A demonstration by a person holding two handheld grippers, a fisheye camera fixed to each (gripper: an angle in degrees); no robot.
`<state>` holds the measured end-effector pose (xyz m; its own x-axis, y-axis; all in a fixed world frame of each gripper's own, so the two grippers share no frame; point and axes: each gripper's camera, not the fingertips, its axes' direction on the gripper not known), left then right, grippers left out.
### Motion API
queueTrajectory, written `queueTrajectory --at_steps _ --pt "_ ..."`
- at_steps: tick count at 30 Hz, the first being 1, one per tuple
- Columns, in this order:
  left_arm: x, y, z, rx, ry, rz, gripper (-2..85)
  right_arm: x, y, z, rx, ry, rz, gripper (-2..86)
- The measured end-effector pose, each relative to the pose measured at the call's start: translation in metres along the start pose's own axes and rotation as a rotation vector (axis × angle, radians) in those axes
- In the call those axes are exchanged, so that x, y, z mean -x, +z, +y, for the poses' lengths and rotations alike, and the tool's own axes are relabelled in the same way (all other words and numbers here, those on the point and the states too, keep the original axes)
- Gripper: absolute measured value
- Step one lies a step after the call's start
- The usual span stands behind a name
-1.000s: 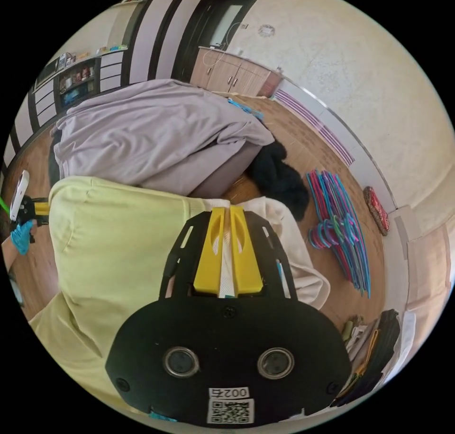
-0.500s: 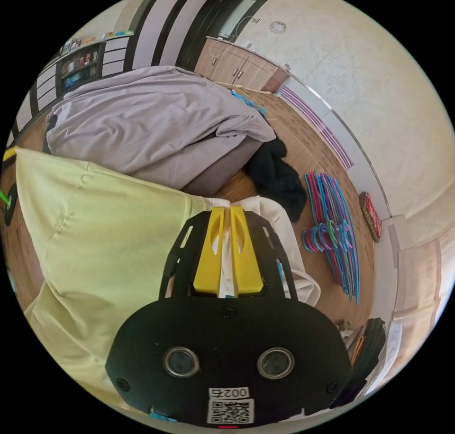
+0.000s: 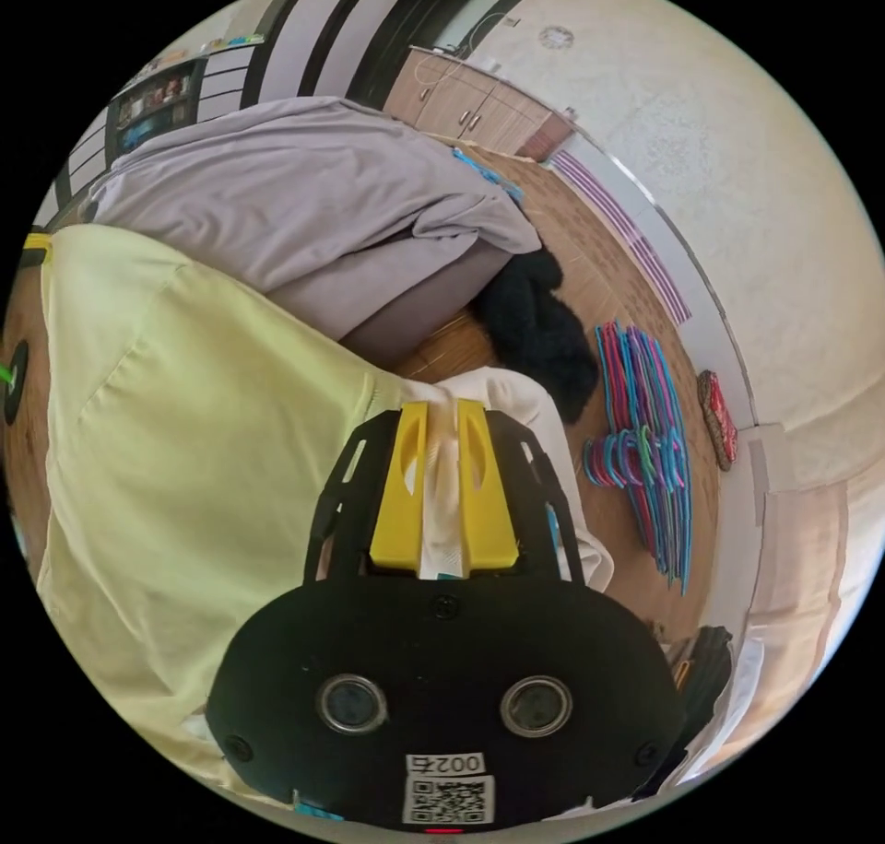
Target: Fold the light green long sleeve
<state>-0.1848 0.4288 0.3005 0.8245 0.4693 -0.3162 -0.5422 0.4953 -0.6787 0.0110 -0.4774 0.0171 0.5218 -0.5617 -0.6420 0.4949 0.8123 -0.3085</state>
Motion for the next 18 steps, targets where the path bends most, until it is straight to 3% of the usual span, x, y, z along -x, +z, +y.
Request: queueTrajectory --at_steps 7,13,18 --pt "0.022 -0.039 0.004 -0.043 0.063 0.059 -1.0 -0.021 -0.055 0.04 -0.136 -0.011 -0.177 7.8" --pt "0.025 -0.092 0.005 -0.073 0.208 0.134 -1.0 0.024 -0.095 0.081 -0.322 -0.233 -0.521 12.0" --pt "0.017 -0.146 0.006 -0.135 0.342 0.271 -1.0 0.07 -0.096 0.087 -0.315 -0.395 -0.554 14.4"
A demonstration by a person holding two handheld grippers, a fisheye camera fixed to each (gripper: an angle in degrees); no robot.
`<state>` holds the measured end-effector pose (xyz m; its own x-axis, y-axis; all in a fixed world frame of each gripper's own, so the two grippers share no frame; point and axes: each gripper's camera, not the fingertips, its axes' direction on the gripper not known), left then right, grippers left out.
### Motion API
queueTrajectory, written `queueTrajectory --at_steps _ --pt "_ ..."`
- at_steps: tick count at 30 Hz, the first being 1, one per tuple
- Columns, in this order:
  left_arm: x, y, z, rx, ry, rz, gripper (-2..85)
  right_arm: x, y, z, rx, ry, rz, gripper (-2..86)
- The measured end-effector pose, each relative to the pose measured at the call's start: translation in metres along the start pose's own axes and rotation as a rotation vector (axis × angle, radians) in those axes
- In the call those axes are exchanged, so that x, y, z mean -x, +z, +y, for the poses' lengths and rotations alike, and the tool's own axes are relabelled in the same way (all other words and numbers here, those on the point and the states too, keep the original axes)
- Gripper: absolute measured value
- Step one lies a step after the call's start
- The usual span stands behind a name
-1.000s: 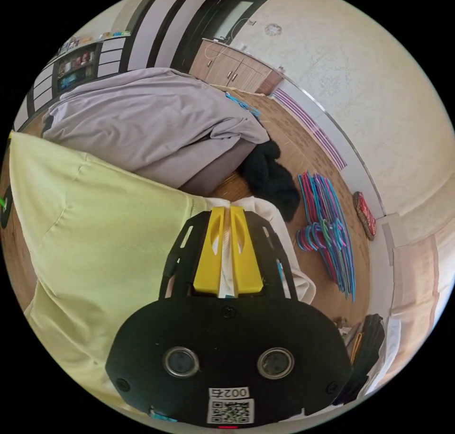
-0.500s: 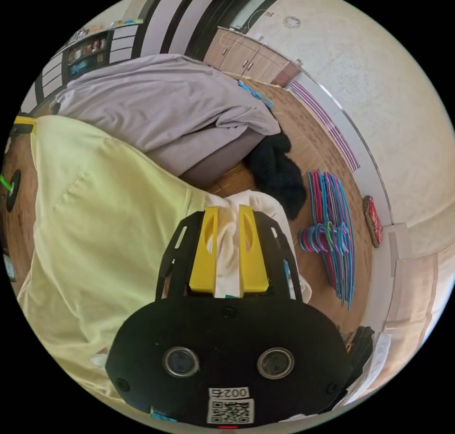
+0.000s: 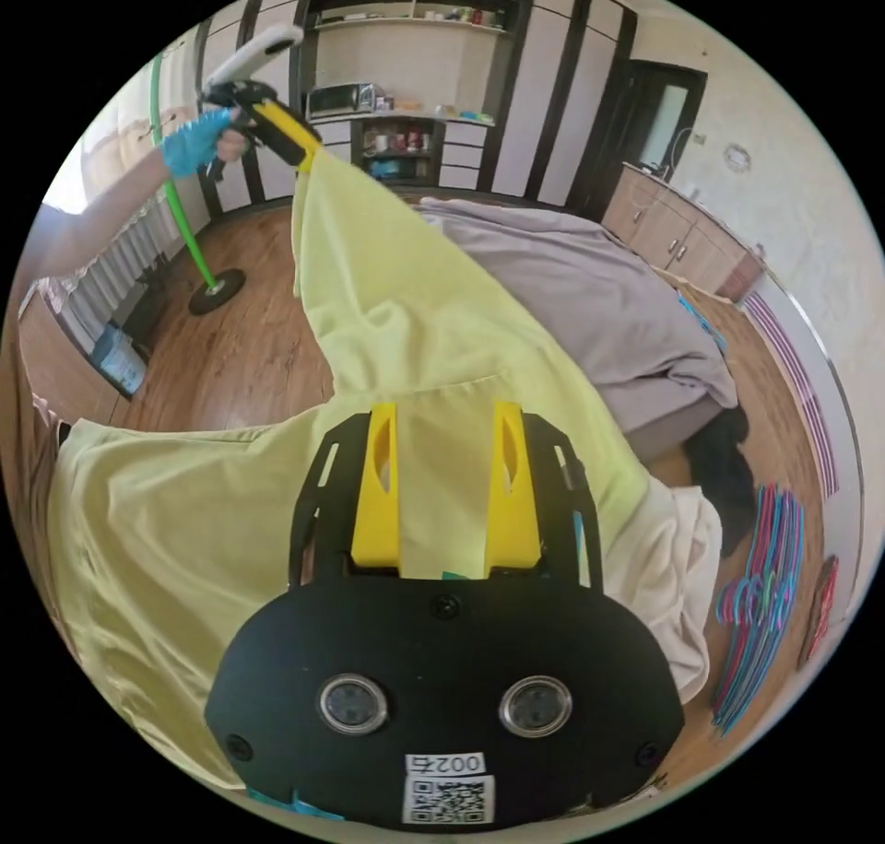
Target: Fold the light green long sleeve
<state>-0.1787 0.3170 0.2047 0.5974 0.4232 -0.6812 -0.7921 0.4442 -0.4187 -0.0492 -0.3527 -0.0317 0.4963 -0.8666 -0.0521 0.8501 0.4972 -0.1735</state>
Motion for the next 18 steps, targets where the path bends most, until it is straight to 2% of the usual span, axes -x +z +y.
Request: queueTrajectory --at_steps 10,18 --pt "-0.039 -0.058 -0.038 -0.156 0.178 0.317 -1.0 0.018 0.012 0.001 0.073 -0.113 0.03 17.9" --pt "-0.086 -0.029 -0.084 -0.078 0.243 0.541 -1.0 0.029 0.003 0.019 0.067 -0.098 0.002 18.0"
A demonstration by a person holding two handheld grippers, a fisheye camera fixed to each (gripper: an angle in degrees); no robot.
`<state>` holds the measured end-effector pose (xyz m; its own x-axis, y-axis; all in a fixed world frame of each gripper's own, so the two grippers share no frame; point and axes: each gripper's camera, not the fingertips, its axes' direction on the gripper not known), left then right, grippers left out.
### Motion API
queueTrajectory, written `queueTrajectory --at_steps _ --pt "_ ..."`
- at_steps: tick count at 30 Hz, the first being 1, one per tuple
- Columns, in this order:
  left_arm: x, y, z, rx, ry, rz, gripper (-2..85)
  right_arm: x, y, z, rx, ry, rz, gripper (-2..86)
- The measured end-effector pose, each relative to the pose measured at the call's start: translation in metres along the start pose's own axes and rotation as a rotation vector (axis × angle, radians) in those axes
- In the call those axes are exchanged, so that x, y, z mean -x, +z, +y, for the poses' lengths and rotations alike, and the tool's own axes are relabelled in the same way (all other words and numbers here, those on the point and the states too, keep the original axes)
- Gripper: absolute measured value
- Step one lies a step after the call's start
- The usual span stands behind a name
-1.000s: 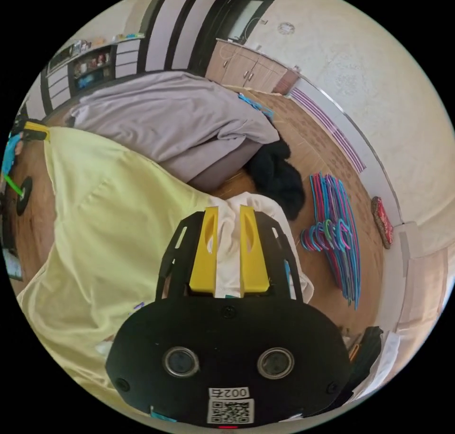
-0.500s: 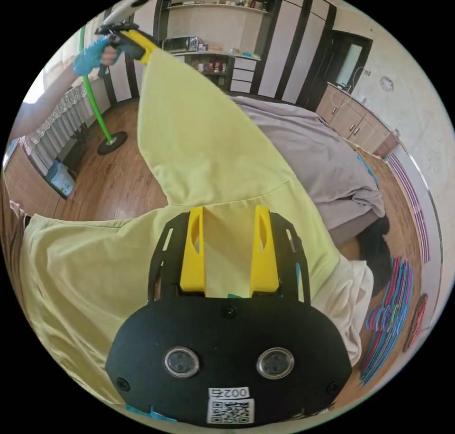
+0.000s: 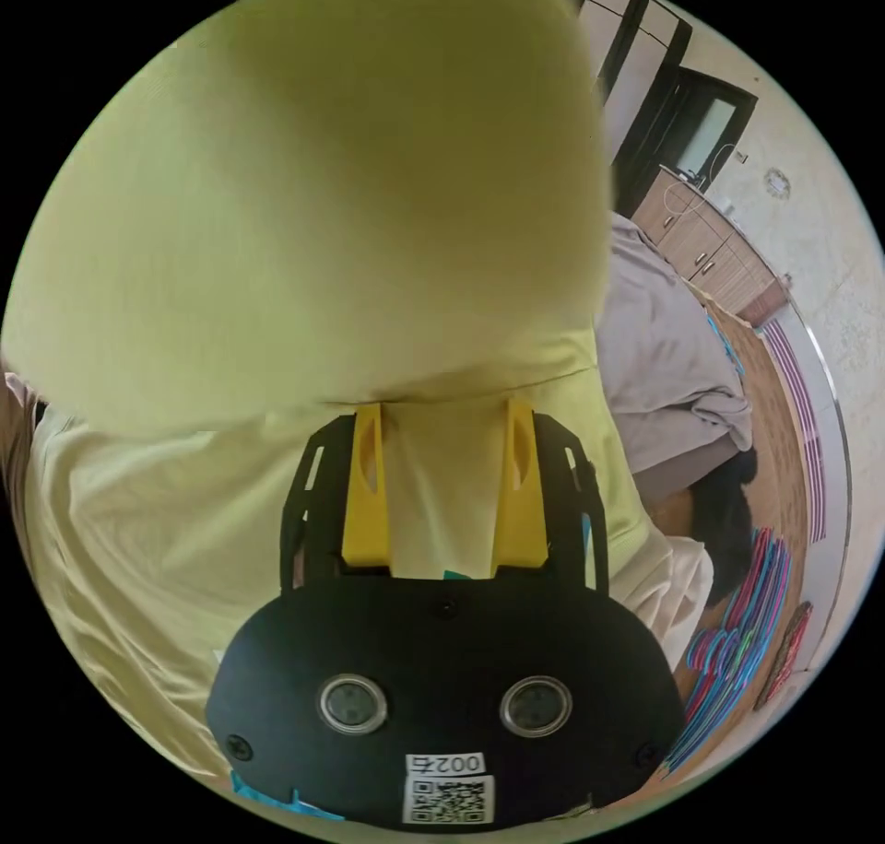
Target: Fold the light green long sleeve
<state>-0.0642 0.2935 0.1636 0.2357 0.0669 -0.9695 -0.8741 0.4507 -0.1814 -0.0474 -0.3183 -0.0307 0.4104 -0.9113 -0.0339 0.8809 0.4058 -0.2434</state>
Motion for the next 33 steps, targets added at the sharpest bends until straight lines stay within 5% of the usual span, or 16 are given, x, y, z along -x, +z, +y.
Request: queueTrajectory --at_steps 14,23,33 --pt "-0.035 0.101 -0.033 0.111 -0.104 -0.088 2.8 0.044 -0.105 0.138 -0.018 0.346 0.108 13.5" --pt "-0.093 0.105 -0.008 0.12 -0.115 -0.347 6.7 0.104 -0.172 0.174 -0.173 0.415 0.129 13.4" --pt "-0.158 0.147 0.024 0.168 -0.259 -0.485 7.2 0.156 -0.14 0.146 -0.155 0.343 0.015 15.8"
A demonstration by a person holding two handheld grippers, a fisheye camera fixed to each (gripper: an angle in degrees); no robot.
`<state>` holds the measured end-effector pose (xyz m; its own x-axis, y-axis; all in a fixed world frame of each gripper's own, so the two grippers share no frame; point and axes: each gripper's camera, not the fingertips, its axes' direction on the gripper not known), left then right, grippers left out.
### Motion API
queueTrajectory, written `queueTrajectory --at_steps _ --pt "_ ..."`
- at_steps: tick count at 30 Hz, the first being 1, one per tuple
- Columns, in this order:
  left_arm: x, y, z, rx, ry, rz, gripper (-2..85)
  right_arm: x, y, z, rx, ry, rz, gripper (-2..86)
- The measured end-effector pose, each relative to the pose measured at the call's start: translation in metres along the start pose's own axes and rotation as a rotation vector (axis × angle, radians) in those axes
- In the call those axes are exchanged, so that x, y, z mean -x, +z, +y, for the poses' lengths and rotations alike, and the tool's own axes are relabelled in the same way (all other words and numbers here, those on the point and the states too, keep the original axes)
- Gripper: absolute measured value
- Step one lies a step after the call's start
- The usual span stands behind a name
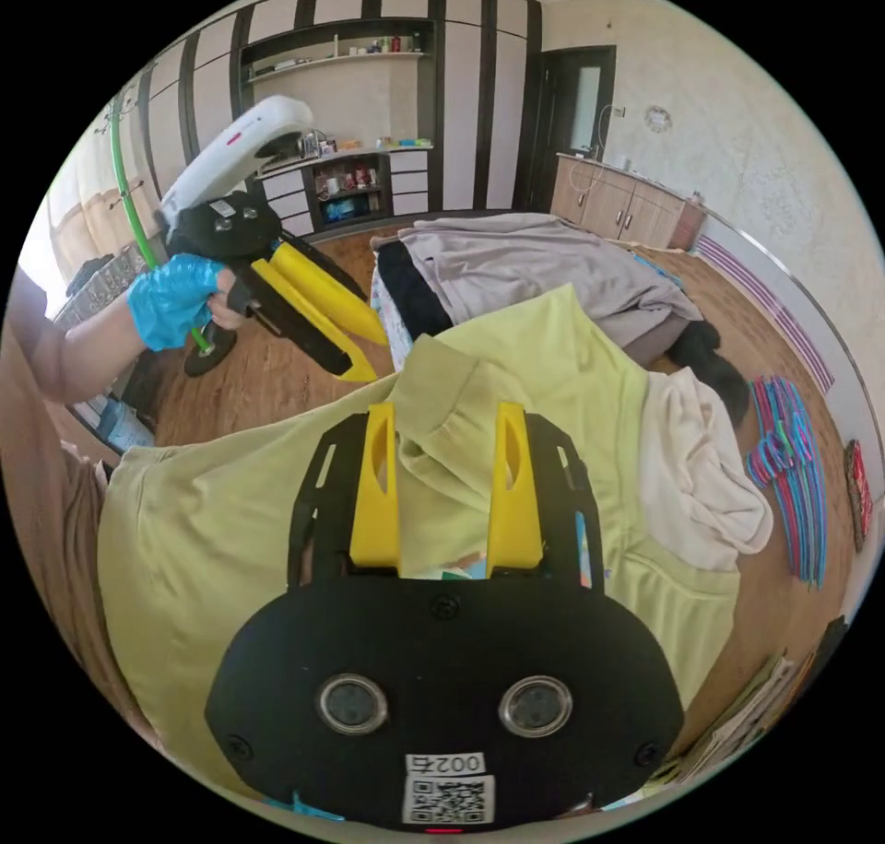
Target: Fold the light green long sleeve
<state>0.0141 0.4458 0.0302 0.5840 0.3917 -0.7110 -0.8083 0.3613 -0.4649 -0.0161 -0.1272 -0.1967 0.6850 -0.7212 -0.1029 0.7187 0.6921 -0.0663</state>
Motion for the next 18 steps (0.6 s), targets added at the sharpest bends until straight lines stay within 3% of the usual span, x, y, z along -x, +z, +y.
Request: queueTrajectory --at_steps 7,18 --pt "-0.047 -0.001 0.016 -0.001 -0.052 -0.049 6.3 0.023 0.034 0.012 0.133 0.084 0.117 14.3" --pt "-0.122 0.0 0.016 -0.024 -0.007 -0.076 6.3 0.022 -0.079 0.061 -0.027 0.154 0.145 7.5"
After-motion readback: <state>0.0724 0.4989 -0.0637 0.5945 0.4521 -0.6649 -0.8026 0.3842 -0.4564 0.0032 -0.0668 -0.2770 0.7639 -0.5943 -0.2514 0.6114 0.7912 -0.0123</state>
